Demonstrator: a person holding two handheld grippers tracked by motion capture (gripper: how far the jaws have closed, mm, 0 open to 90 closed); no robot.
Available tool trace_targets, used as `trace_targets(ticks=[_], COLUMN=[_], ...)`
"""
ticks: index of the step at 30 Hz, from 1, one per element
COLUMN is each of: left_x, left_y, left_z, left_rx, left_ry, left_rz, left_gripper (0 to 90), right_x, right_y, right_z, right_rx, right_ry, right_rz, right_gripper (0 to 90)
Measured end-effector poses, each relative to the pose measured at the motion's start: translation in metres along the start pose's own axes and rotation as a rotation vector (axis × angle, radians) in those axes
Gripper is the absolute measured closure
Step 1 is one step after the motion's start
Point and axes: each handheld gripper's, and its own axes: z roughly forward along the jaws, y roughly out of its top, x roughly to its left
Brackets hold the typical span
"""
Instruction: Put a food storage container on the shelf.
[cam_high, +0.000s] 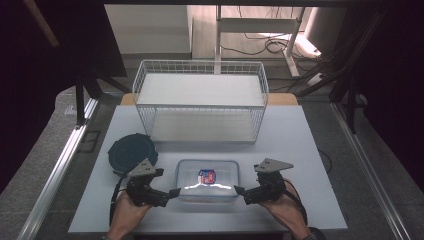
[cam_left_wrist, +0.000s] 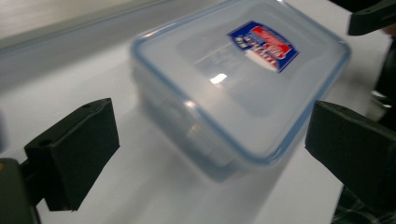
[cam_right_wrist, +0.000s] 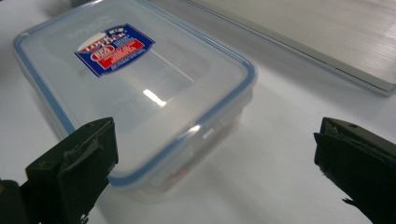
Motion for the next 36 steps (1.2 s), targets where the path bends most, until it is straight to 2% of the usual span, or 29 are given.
trace_targets(ticks=[1,5,8,10,13,14,15,16,17,18,19,20,21,23,24,25,26,28,31,32,33,34,35,36], left_x=[0.0,0.002,0.006,0.01,0.014,0.02,0.022,0.023,0.023,0.025,0.025,0.025,0.025,0.025,0.029,0.029,0.029,0.027,0.022,0.024,0.024,0.026,0.026,0.026], left_y=[0.004,0.015,0.021,0.024,0.023,0.02,0.018,0.016,0.016,0.013,0.013,0.011,0.009,0.008,0.005,0.005,0.004,0.004,-0.002,-0.005,-0.005,-0.009,-0.009,-0.009], left_z=[0.008,0.021,0.03,0.041,0.048,0.051,0.053,0.053,0.053,0.052,0.052,0.051,0.049,0.046,0.041,0.041,0.037,0.035,0.024,0.02,0.02,0.015,0.015,0.014], left_rx=[0.013,0.046,0.056,0.073,0.095,0.102,0.112,0.112,0.112,0.128,0.128,0.151,0.151,0.151,0.136,0.136,0.144,0.145,0.128,0.101,0.101,0.075,0.075,0.071], left_ry=[-0.032,-0.044,-0.058,-0.064,-0.069,-0.121,-0.153,-0.167,-0.167,-0.193,-0.193,-0.22,-0.231,-0.241,-0.256,-0.256,-0.264,-0.26,-0.266,-0.283,-0.283,-0.315,-0.315,-0.315], left_rz=[-0.003,0.007,-0.012,-0.03,-0.043,-0.096,-0.113,-0.13,-0.13,-0.146,-0.146,-0.173,-0.181,-0.191,-0.219,-0.219,-0.222,-0.213,-0.223,-0.258,-0.258,-0.262,-0.262,-0.259], left_gripper=[2.0,2.0,1.7,1.2,0.0,0.0,0.0,0.0,0.0,0.0,0.0,0.9,3.3,5.5,13.6,17.0,18.2,20.3,27.3,33.5,40.4,45.0,46.2,46.6], right_x=[0.001,0.002,0.002,-0.001,-0.003,-0.005,-0.006,-0.008,-0.009,-0.011,-0.011,-0.014,-0.014,-0.013,-0.013,-0.013,-0.011,-0.01,-0.007,-0.007,-0.007,-0.01,-0.01,-0.012], right_y=[0.001,0.006,0.009,0.012,0.014,0.014,0.014,0.013,0.012,0.012,0.012,0.008,0.007,0.005,0.005,0.005,0.006,0.006,0.0,-0.002,-0.002,-0.004,-0.004,-0.003], right_z=[0.002,0.01,0.014,0.021,0.026,0.034,0.036,0.038,0.04,0.041,0.041,0.044,0.045,0.046,0.044,0.044,0.036,0.033,0.022,0.018,0.018,0.007,0.007,0.002], right_rx=[0.005,0.036,0.052,0.068,0.082,0.107,0.11,0.116,0.123,0.131,0.131,0.152,0.161,0.177,0.186,0.186,0.18,0.181,0.185,0.181,0.181,0.125,0.125,0.099], right_ry=[0.009,0.023,0.032,0.06,0.078,0.109,0.132,0.153,0.173,0.192,0.192,0.252,0.279,0.289,0.293,0.293,0.276,0.275,0.299,0.307,0.307,0.305,0.305,0.305], right_rz=[0.008,0.011,0.019,0.043,0.058,0.087,0.109,0.133,0.157,0.178,0.178,0.235,0.253,0.27,0.278,0.278,0.255,0.251,0.281,0.277,0.277,0.284,0.284,0.292], right_gripper=[0.0,0.0,0.0,0.0,0.0,0.0,0.0,0.0,0.0,0.0,0.0,2.3,2.0,1.3,4.7,4.7,12.4,14.7,25.6,29.8,29.8,43.2,43.2,47.8])
